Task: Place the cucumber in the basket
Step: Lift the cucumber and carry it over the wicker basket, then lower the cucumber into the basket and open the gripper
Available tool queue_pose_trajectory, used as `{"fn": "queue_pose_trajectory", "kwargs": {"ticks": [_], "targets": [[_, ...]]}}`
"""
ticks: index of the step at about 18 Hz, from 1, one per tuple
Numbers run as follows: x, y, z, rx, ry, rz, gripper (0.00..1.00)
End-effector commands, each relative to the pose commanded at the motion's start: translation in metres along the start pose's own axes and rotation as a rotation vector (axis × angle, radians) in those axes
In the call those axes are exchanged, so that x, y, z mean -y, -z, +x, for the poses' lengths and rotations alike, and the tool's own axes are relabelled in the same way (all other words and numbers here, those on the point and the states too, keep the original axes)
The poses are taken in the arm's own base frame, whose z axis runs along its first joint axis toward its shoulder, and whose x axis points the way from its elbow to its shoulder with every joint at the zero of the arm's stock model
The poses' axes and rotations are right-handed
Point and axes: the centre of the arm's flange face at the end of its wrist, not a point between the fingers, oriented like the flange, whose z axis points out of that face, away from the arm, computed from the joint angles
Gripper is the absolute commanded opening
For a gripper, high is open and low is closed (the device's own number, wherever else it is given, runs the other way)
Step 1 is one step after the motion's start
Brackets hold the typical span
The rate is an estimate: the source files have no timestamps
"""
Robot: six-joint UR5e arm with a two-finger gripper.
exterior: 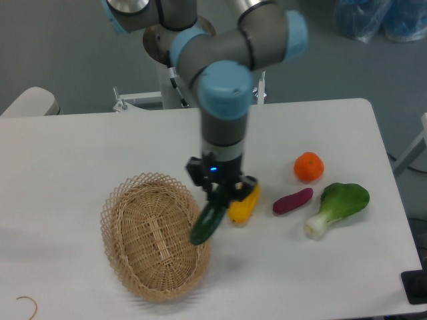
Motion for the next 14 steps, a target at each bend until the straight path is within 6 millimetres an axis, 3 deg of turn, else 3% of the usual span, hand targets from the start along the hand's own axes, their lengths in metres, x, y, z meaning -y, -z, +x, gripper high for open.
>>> {"fn": "queue_pose_trajectory", "kwargs": {"ticks": [3,6,14], "targets": [[0.010,-0.025,0.029,-0.029,0.057,-0.005,0.32],[0.017,-0.047,0.046,-0.045,0.135,-0.037,0.32],[0.023,-0.088,0.062,-0.079,0.116,-0.093,0.32]]}}
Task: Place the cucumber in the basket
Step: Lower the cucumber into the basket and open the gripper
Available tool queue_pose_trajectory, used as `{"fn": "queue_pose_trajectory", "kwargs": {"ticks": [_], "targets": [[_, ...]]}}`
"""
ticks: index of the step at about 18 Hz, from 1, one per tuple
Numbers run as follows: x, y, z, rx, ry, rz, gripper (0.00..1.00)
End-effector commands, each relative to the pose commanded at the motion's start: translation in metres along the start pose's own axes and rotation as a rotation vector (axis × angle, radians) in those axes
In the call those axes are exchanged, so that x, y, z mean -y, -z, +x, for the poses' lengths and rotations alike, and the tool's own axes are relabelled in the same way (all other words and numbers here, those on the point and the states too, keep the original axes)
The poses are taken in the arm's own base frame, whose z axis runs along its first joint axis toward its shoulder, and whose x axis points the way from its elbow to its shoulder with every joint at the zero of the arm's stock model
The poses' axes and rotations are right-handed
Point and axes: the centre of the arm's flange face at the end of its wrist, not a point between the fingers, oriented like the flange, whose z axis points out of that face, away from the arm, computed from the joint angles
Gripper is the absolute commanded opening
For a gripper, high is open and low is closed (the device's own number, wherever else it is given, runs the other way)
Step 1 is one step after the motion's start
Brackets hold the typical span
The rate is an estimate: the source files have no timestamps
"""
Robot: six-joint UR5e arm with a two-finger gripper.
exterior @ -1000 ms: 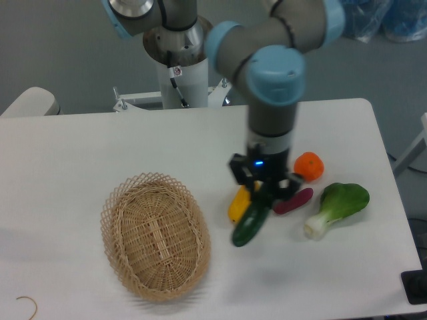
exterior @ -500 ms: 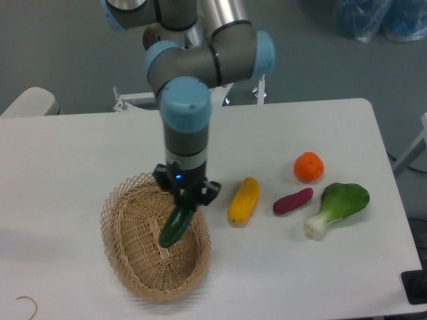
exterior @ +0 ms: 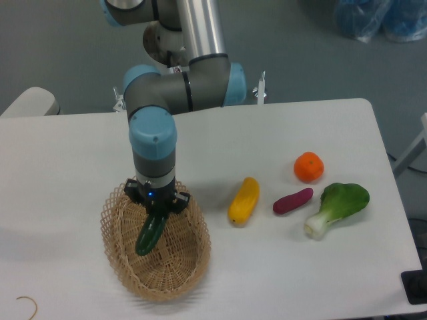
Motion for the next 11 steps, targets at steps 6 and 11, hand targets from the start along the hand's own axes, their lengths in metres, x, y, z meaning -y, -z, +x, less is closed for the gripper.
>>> {"fn": "queue_pose_trajectory", "kwargs": {"ticks": [6,11], "targets": [[0.005,-0.003,0.002,0.000,-0.017,0.000,0.69],[0.007,0.013,-0.001,0.038,-0.026,0.023,1.00]]}}
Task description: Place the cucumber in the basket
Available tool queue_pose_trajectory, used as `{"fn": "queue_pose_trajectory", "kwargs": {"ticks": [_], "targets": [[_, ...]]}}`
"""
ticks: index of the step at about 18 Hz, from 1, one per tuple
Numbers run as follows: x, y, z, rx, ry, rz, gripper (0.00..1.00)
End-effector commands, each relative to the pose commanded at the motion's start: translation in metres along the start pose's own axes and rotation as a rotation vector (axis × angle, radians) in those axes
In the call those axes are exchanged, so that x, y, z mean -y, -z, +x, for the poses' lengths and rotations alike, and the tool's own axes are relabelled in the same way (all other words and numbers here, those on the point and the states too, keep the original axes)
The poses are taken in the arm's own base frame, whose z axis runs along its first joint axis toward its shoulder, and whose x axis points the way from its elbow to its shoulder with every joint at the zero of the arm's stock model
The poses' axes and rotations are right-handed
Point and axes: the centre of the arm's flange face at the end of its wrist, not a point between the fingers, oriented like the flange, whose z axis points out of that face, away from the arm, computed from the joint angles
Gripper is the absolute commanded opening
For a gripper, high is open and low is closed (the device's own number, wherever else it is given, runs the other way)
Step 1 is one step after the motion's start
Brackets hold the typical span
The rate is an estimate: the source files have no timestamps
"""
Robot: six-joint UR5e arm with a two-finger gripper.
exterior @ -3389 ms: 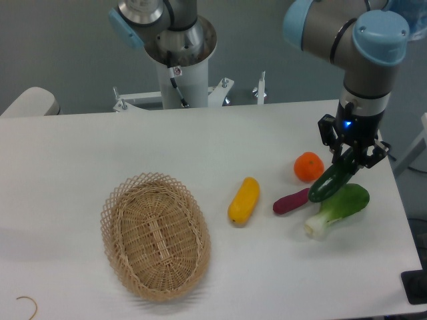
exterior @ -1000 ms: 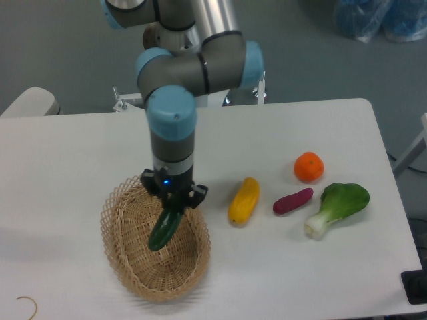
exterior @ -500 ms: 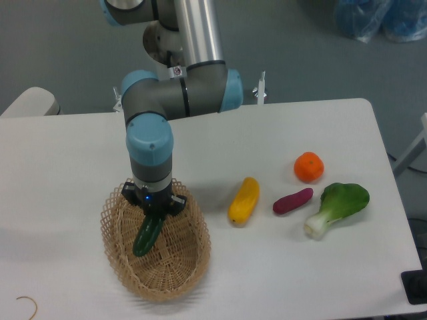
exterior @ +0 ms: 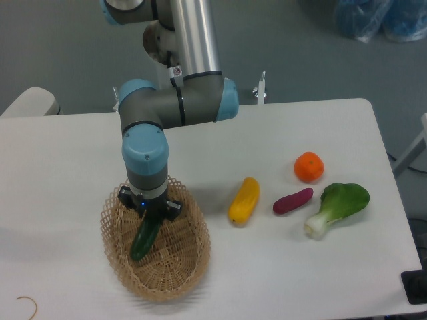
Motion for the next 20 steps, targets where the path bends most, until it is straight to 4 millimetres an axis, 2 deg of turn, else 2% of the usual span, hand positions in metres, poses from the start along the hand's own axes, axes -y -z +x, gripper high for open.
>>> {"fn": "queue_pose_trajectory", "kwargs": {"ticks": [3,5,8,10,13,15,18,20], "targets": [[0.007,0.031,-0.009,0.057,0.003,0.037,1.00],[0.017,0.058,-0.025,0.105,0.005,0.077,1.00],[0.019,0.098,-0.084,0.195,0.021,0.117,1.00],[0.002,0.115,-0.138,0.266,0.003,0.089,1.00],[-0.025,0.139,-0.200,0.310,-0.085,0.079,1.00],[-0.047,0.146,-0.238,0.327,-0.095,0.063,1.00],[-0.087,0.152,-0.288,0.342,-0.173,0.016,1.00],[-0.107,0.161,-0.302,0.348,-0.219,0.002,1.00]]}}
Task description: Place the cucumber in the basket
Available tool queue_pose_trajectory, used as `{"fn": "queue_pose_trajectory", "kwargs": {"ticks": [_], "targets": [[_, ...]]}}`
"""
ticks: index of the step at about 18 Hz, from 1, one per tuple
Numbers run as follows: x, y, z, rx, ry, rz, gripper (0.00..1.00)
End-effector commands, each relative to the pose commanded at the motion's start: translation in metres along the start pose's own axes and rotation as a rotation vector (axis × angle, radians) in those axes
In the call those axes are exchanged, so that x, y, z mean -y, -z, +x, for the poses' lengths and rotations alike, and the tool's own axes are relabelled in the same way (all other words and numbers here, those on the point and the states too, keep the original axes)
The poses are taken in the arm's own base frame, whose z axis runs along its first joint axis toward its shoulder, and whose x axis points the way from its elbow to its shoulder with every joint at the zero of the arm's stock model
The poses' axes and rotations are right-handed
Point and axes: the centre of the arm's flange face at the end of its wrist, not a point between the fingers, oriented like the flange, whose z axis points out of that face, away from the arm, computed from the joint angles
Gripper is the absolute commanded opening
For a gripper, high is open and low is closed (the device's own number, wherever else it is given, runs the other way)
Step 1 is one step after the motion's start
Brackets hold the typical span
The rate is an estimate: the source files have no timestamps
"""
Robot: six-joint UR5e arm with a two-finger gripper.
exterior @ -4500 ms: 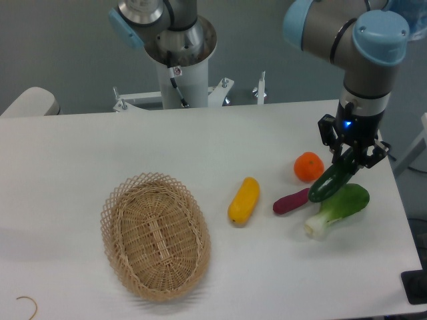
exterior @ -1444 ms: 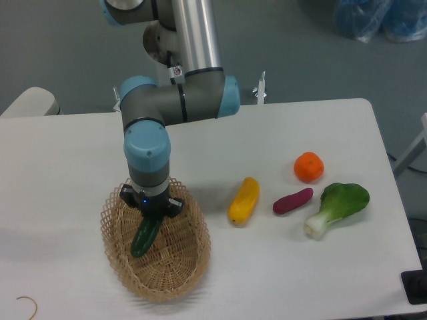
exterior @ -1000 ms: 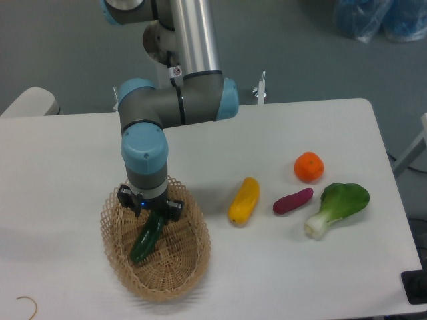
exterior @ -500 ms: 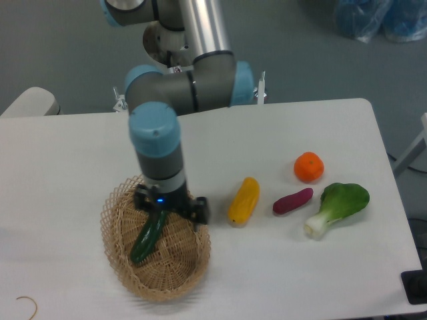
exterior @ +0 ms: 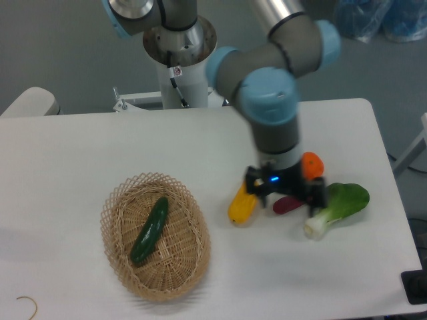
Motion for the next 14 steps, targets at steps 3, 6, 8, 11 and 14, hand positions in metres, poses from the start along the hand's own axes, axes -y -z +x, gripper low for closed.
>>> {"fn": "queue_pose_trajectory", "kwargs": {"ticks": [3,6,8,11,14], "targets": [[-0.030,0.009,-0.017,0.017,-0.061,-0.010,1.00],[-0.056,0.025,-0.031,0.041,-0.099,-0.011,1.00],[-0.073,0.023,-0.041,0.032,-0.128,0.015,1.00],[-0.104,0.028,-0.050,-0.006,-0.165,0.026,1.00],[-0.124,0.025,-0.055,-0.033,-0.206,0.010,1.00]]}}
